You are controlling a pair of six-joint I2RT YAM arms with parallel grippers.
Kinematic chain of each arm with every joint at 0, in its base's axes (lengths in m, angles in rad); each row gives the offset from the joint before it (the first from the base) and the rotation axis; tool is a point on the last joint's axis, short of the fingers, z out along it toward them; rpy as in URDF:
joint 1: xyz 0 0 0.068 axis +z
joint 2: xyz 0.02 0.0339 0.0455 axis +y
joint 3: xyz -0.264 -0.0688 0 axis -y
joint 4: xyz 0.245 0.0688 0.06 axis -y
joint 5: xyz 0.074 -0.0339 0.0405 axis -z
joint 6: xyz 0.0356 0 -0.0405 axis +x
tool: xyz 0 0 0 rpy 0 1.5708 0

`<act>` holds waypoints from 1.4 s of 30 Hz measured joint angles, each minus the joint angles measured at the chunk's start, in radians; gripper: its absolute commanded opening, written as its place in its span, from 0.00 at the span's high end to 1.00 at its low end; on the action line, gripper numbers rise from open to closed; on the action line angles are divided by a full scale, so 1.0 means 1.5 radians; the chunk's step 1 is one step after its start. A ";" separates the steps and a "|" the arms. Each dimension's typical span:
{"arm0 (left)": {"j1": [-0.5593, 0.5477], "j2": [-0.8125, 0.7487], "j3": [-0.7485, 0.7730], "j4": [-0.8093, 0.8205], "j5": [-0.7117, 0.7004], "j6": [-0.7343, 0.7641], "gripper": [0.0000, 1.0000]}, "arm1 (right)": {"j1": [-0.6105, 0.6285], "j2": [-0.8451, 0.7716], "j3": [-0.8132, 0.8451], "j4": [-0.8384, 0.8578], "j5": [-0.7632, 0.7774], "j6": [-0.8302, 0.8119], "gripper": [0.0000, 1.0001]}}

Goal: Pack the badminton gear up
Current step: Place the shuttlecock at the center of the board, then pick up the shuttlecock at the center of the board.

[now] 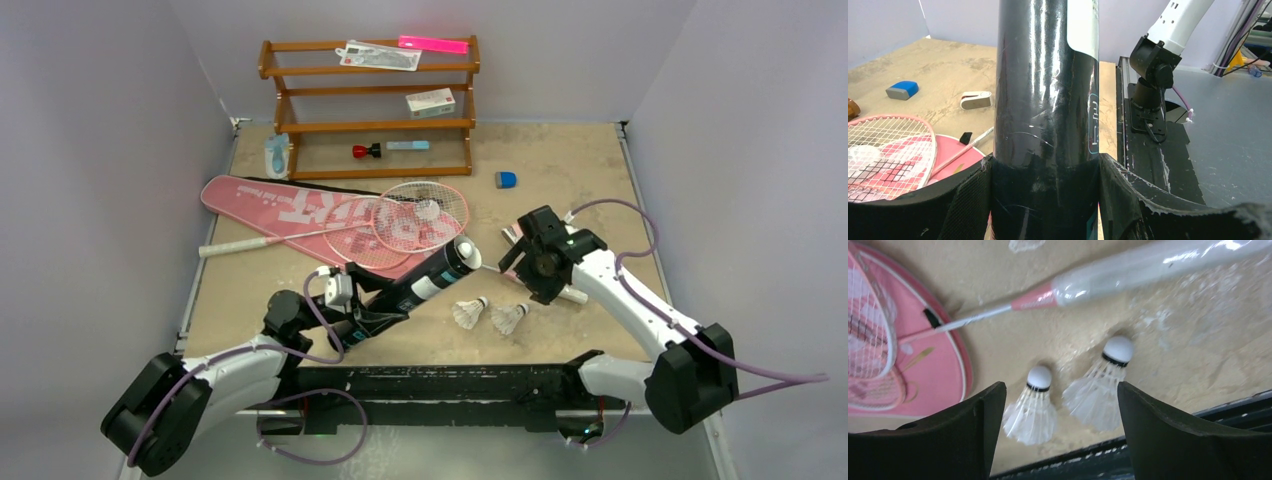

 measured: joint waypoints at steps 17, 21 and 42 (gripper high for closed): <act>0.000 -0.059 -0.006 -0.004 -0.003 0.000 0.52 | -0.039 0.158 0.030 0.068 -0.259 0.130 0.39; 0.000 -0.061 -0.006 -0.002 -0.002 0.000 0.52 | -0.042 0.197 0.040 0.071 -0.268 0.133 0.40; 0.000 -0.046 -0.006 0.050 0.011 -0.018 0.52 | 0.018 0.236 0.003 0.097 -0.269 0.188 0.42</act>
